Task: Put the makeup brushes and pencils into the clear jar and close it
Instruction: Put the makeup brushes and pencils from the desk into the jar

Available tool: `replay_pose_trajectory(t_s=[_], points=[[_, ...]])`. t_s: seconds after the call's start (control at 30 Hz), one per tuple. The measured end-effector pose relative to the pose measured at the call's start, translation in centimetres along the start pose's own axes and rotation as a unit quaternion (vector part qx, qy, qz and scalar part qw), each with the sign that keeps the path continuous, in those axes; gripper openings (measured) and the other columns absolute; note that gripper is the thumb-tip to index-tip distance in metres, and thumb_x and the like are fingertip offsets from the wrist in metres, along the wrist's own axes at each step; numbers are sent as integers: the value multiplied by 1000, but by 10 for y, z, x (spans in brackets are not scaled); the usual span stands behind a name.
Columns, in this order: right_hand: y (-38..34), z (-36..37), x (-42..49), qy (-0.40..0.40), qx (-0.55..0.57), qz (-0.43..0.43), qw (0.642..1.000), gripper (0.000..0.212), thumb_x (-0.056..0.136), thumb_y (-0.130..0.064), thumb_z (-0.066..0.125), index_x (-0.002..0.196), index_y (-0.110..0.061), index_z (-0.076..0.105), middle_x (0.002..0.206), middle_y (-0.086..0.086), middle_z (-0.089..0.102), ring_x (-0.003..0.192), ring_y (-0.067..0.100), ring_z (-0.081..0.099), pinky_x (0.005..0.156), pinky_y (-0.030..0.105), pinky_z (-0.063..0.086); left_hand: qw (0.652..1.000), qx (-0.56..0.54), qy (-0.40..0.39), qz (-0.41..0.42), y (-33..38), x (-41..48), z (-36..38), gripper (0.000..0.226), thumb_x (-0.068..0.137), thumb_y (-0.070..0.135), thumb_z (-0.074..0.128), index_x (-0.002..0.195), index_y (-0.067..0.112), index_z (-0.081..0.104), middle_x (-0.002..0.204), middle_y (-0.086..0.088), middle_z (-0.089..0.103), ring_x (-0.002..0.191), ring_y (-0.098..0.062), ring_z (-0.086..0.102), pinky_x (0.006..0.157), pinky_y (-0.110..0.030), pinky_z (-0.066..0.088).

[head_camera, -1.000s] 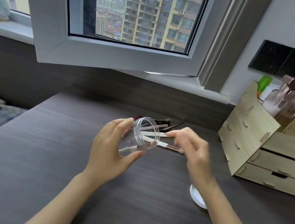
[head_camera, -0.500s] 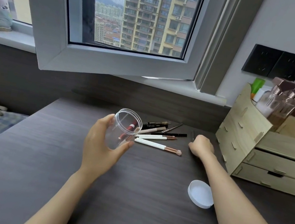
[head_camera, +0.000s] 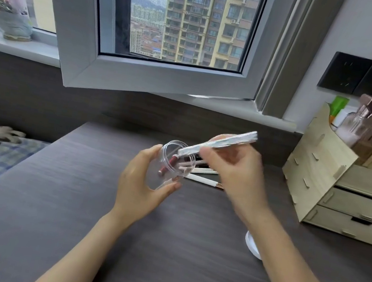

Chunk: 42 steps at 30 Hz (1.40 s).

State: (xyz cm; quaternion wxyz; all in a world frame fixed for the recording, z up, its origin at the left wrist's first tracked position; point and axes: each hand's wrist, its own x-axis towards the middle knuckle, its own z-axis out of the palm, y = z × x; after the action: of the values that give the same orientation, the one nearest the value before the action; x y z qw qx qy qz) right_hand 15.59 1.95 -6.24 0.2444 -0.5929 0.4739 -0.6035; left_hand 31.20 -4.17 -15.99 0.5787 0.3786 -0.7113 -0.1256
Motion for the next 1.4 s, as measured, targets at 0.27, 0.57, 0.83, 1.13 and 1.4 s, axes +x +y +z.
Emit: replay_pose_trajectory(t_s=[0.27,0.57,0.83,1.13,1.4], points=[[35,24,-18,-40,-351,-144,924,48,85,-48,44,67,-11,69,77,0,56,76,17,46,70,31,40,999,-26,-19,2,6,-5,-1,67,66,50,68,124,21,48,119,13,56,109,-1,51,92,-9,36],[30,16,-16,-144,-372,-97,912,42,77,-54,46,85,-21,69,99,-5,60,93,17,48,86,35,39,999,1,-34,23,5,-5,1,64,69,43,66,121,11,50,115,7,56,104,0,50,89,-4,32],[36,-15,13,-30,-26,92,995,15,89,-12,57,87,-11,72,78,-3,70,69,-3,61,68,18,46,993,-77,45,-77,-2,2,-6,67,61,36,80,118,32,46,117,16,56,109,5,51,90,-10,36],[125,67,60,-201,-602,-116,764,33,91,-17,47,122,-23,56,119,10,60,109,34,49,89,40,37,960,-158,132,-188,-12,9,-14,67,64,35,83,119,26,47,109,14,56,110,-10,57,95,-25,43],[150,99,81,-268,-708,-222,615,20,88,-17,44,95,-12,63,94,7,69,90,27,63,91,41,44,954,-154,163,-197,-17,12,-19,65,63,37,78,119,22,48,106,11,56,107,-15,57,96,-30,43]])
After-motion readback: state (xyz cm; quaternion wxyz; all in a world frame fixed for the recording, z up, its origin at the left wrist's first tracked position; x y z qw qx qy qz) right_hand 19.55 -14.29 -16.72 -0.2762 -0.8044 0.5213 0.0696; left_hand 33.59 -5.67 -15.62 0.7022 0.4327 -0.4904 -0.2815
